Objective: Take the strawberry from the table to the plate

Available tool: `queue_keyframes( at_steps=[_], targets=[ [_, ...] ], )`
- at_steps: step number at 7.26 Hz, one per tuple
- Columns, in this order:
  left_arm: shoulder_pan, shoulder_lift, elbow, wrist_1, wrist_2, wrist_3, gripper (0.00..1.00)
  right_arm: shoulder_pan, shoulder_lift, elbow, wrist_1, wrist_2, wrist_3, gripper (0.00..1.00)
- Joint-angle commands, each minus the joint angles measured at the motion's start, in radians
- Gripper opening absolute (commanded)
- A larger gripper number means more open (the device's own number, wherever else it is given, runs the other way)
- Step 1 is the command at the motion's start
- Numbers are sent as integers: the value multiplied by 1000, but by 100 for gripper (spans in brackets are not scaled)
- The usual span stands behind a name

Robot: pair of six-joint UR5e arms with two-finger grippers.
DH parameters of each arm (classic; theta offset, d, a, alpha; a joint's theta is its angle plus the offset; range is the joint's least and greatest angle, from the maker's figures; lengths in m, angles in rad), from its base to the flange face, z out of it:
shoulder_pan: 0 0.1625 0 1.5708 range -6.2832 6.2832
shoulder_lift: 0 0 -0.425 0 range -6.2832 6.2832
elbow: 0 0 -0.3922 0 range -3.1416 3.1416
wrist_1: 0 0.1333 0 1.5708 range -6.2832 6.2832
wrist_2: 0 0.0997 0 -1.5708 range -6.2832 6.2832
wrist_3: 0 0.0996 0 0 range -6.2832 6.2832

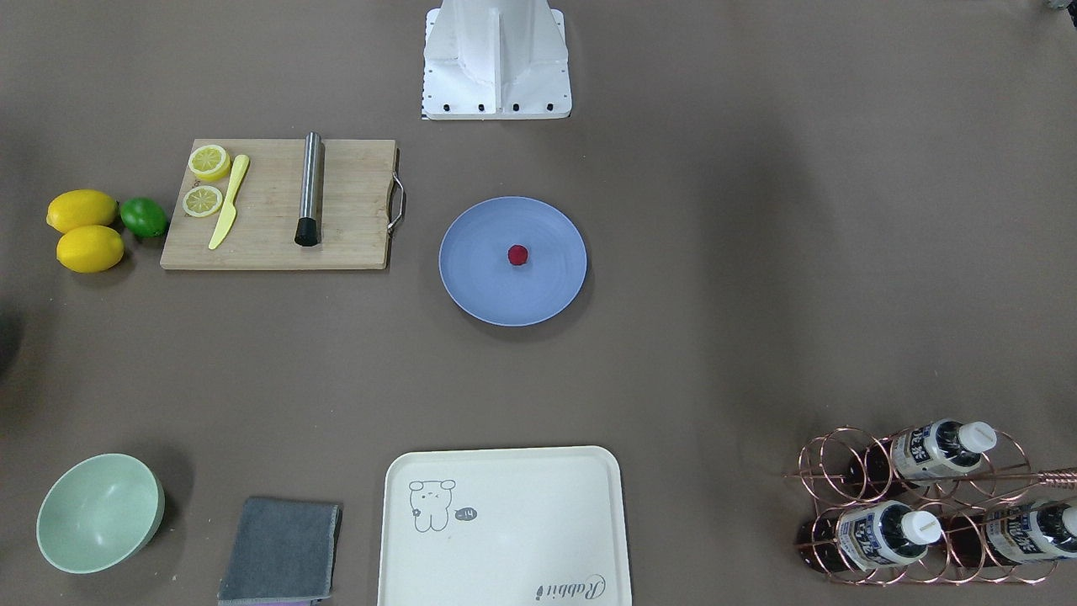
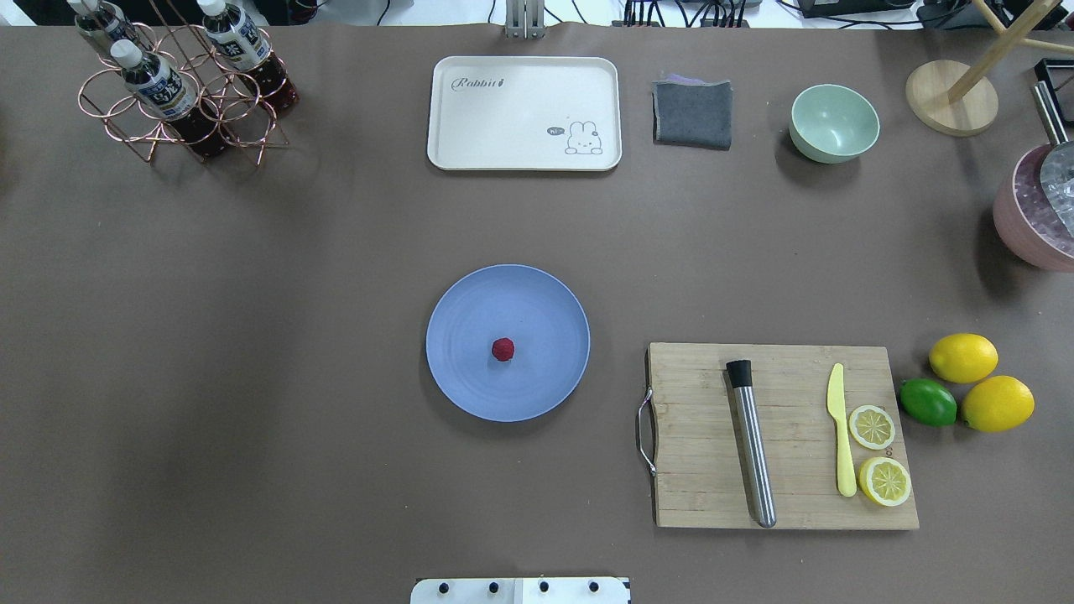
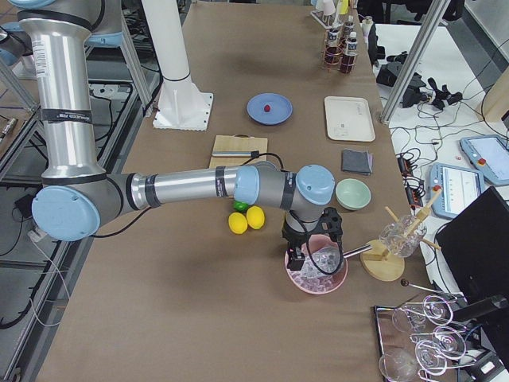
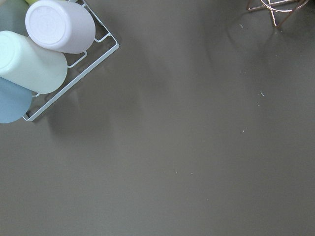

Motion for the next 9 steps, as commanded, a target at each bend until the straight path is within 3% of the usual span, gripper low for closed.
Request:
queue_keyframes(
  at_steps=[1, 9],
  targets=[
    [0, 11, 4, -2, 0, 1, 98, 12, -7, -1, 9, 1, 1, 100],
    [0, 26, 10, -2, 1, -3, 98, 36, -21, -3, 9, 0, -1, 100]
  ],
)
